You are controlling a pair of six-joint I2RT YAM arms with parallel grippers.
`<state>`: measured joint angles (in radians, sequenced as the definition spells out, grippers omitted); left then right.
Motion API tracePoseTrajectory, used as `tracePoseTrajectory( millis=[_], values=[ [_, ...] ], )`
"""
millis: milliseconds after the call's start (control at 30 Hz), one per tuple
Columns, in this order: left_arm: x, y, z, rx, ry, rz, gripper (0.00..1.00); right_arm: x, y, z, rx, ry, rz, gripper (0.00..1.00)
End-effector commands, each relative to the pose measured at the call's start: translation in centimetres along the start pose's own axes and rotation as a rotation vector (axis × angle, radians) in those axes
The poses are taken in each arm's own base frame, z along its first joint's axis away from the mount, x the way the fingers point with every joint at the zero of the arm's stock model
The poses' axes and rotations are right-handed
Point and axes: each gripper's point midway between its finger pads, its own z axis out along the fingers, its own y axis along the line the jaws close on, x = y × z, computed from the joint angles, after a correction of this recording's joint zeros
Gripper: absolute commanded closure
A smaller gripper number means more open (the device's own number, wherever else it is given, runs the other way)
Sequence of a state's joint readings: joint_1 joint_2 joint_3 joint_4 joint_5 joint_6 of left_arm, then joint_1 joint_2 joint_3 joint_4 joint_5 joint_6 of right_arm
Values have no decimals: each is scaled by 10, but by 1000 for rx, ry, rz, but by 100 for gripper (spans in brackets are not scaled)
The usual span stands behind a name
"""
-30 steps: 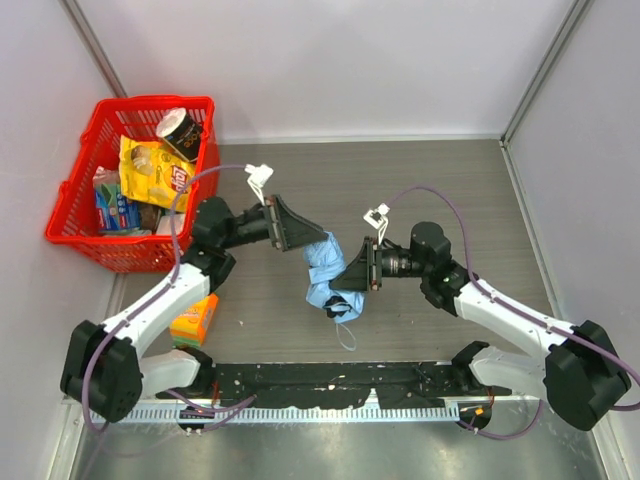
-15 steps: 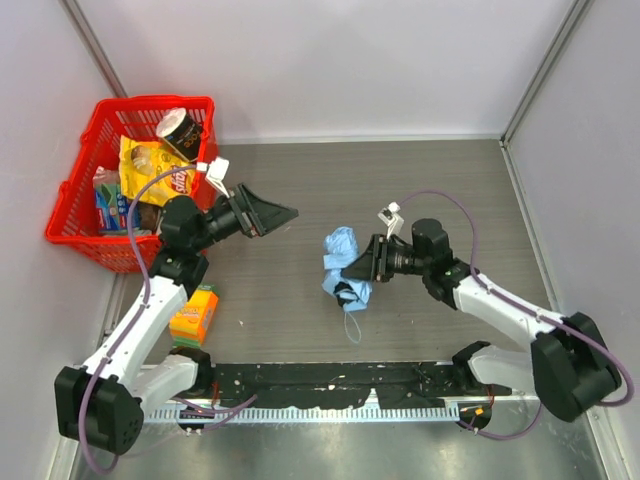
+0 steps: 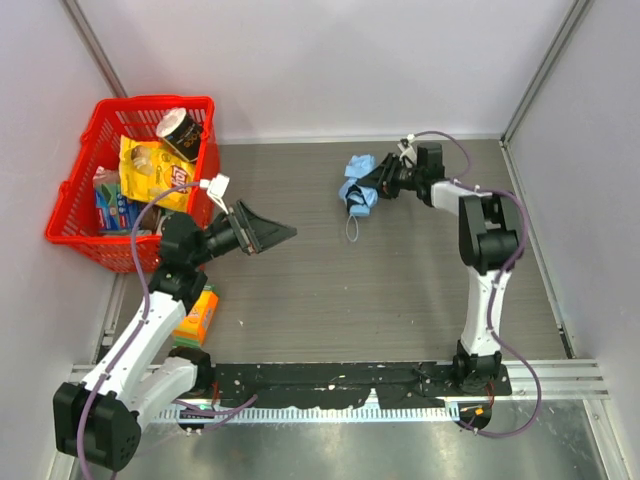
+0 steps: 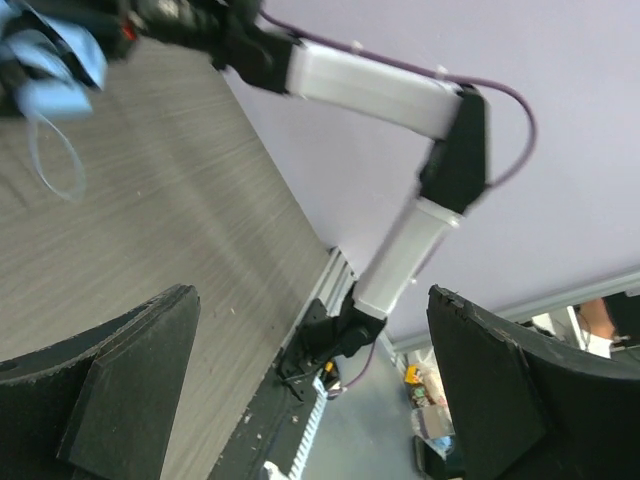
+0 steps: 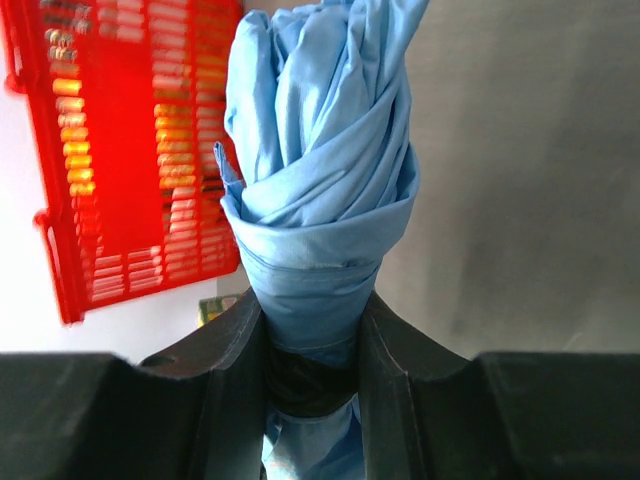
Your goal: Put away the umbrella
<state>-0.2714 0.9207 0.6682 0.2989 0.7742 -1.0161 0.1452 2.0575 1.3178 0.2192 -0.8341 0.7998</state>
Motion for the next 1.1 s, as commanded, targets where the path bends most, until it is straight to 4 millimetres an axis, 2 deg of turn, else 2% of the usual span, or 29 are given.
tracePoseTrajectory(
  millis=[0, 33, 67, 100, 133, 167, 200, 233, 300, 333, 367, 400, 433, 467, 500, 533, 567, 600, 633, 667, 700, 733, 833, 867, 933, 967, 1000, 1033, 1067],
  values=[
    [8, -19, -10, 85, 6, -26, 0, -40, -8, 29, -57, 61, 11, 98],
    [10, -21, -11, 94, 6, -32, 0, -54, -18, 37, -46, 43, -10, 98],
    [13, -21, -14, 94, 9, -36, 1, -51, -35, 43, -6, 59, 27, 97],
    [15, -22, -16, 94, 8, -35, 0, -68, -33, 45, 0, 25, -25, 96],
    [18, -21, -18, 91, 10, -37, 0, -63, -47, 49, 19, 47, 5, 93],
    [19, -21, -20, 92, 6, -34, 0, -71, -44, 50, 5, 38, -14, 91],
    [20, -21, -21, 92, 3, -34, 0, -71, -61, 53, 16, 43, 11, 90],
    [22, -20, -21, 89, 4, -36, 0, -78, -56, 54, -6, 42, 3, 89],
    [23, -19, -21, 90, 7, -38, 0, -77, -70, 57, 18, 59, 8, 84],
    [23, -18, -21, 90, 8, -43, 0, -84, -75, 61, 39, 48, -39, 82],
    [22, -19, -20, 94, 9, -47, 0, -80, -84, 58, 85, 71, -18, 75],
    [22, -20, -20, 101, 10, -49, 0, -89, -90, 58, 131, 46, -76, 71],
    [22, -21, -19, 107, 12, -51, 0, -87, -94, 56, 163, 56, -69, 63],
    [21, -21, -19, 111, 12, -49, 0, -92, -91, 54, 169, 47, -99, 58],
    [20, -22, -19, 113, 9, -46, 0, -92, -92, 52, 185, 52, -94, 48],
    [20, -23, -19, 114, 12, -46, 0, -101, -89, 49, 205, 32, -122, 43],
    [20, -22, -19, 113, 13, -45, 0, -99, -89, 45, 231, 42, -114, 36],
    [20, -23, -18, 113, 14, -46, 0, -111, -87, 39, 276, 13, -157, 35],
    [20, -23, -18, 114, 16, -45, 0, -108, -91, 33, 317, 25, -149, 31],
    [19, -24, -18, 115, 15, -43, 0, -119, -86, 26, 358, -1, -199, 27],
    [19, -24, -19, 114, 16, -43, 0, -117, -87, 19, 389, 10, -199, 24],
    [19, -24, -19, 113, 16, -41, 0, -128, -79, 10, 420, -17, -241, 23],
    [19, -26, -19, 110, 19, -33, 0, -141, -61, -24, 543, -52, -291, 22],
    [19, -27, -19, 110, 20, -28, 1, -148, -61, -38, 621, -86, -298, 22],
    [17, -27, -19, 102, 15, -16, 0, -146, -50, -65, 723, -118, -293, 22],
    [15, -27, -19, 99, 12, -8, 0, -139, -41, -81, 772, -136, -293, 22],
    [14, -27, -19, 94, 7, -1, 0, -137, -35, -87, 791, -158, -305, 22],
    [12, -27, -19, 90, 0, 6, 0, -122, -25, -102, 853, -182, -327, 22],
    [11, -27, -18, 88, -4, 11, 0, -120, -15, -104, 856, -211, -360, 22]
  ],
)
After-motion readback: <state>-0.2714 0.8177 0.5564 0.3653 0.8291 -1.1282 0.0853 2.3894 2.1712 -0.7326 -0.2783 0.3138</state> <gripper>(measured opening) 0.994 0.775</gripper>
